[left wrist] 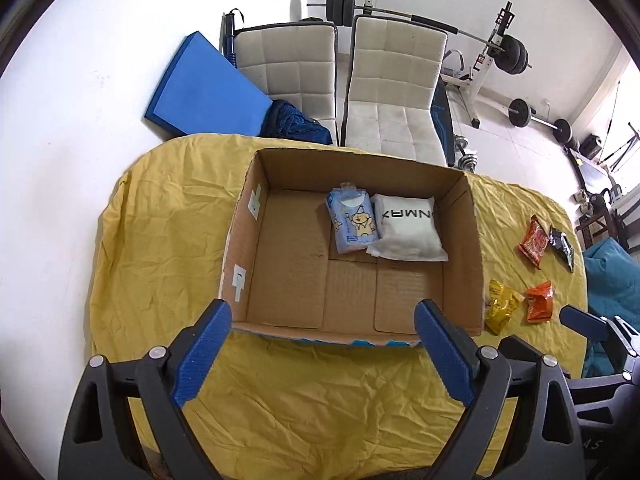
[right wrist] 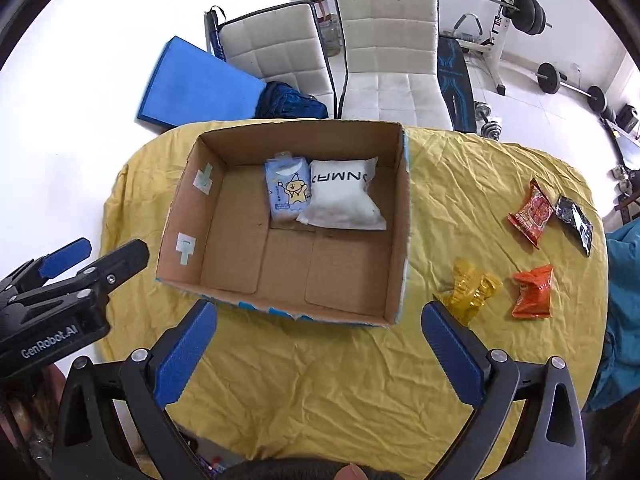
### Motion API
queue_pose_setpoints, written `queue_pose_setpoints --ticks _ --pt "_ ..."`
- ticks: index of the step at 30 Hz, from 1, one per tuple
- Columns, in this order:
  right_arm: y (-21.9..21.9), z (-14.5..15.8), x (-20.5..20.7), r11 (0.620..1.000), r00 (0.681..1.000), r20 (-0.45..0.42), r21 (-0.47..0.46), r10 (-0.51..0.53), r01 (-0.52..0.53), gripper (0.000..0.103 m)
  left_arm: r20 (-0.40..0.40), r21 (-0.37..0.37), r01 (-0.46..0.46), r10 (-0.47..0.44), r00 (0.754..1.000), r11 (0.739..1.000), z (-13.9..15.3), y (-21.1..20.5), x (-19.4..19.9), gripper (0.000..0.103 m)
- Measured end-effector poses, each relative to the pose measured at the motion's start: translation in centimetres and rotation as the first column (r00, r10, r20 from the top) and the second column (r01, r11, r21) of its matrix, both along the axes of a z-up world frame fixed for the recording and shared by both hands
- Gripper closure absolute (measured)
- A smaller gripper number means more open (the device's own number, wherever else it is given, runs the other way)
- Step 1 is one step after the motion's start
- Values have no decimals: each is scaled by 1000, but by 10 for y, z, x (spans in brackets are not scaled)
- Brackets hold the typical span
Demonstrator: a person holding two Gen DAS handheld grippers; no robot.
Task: Organize snacks
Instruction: 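Move both tools back toward the remaining packets on the table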
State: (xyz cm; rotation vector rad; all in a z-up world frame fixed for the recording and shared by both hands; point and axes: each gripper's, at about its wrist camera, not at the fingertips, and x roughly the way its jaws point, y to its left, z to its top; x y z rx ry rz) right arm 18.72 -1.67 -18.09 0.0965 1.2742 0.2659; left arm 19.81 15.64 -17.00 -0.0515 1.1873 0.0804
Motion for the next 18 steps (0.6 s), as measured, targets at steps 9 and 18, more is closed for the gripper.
queue_pose_setpoints --ticks 9,18 --pt "-142 -5 11 986 987 -27 -44 -160 159 0 -1 -52 76 -76 997 996 8 -86 6 9" --pt "-330 -68 74 945 953 -113 -207 -282 255 0 -108 -113 306 -318 942 945 -51 -245 79 9"
